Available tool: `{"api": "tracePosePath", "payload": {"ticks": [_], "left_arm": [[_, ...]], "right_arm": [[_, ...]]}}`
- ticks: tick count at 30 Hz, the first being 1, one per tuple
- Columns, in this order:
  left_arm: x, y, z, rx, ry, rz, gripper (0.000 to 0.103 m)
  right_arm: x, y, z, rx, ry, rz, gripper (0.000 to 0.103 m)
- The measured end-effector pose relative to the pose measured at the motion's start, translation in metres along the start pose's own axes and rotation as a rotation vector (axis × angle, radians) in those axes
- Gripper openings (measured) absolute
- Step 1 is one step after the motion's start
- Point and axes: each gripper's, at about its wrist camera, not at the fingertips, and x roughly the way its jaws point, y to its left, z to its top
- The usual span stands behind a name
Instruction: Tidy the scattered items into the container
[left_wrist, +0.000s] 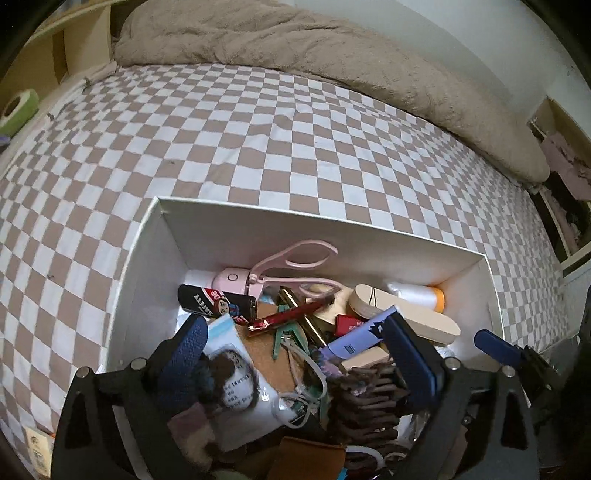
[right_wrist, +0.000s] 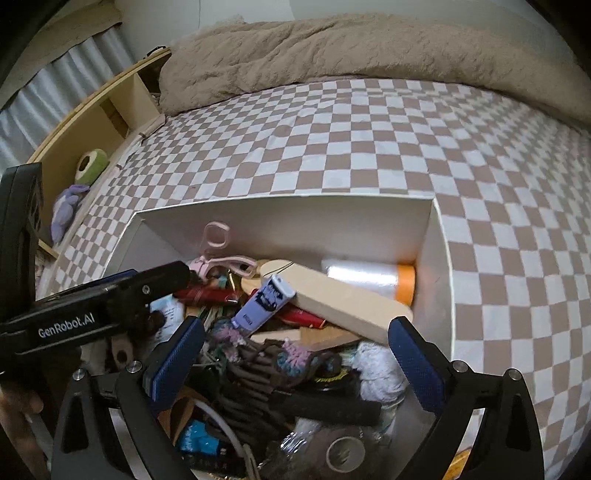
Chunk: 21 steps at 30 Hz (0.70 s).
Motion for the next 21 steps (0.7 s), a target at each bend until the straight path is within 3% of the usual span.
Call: {"api": "tracePosePath", "payload": {"ticks": [17, 21], "left_arm": [[-0.067, 0.006, -0.027, 0.058, -0.063, 0.042, 0.102], [-0.085, 0.011, -0.036, 0.068, -0.084, 0.046, 0.103]], "right_arm": [[-0.047, 0.021, -0.012, -0.023, -0.063, -0.010, 0.099], [-0.063, 0.026, -0.015, -0.019, -0.093, -0.062, 0.099]]}}
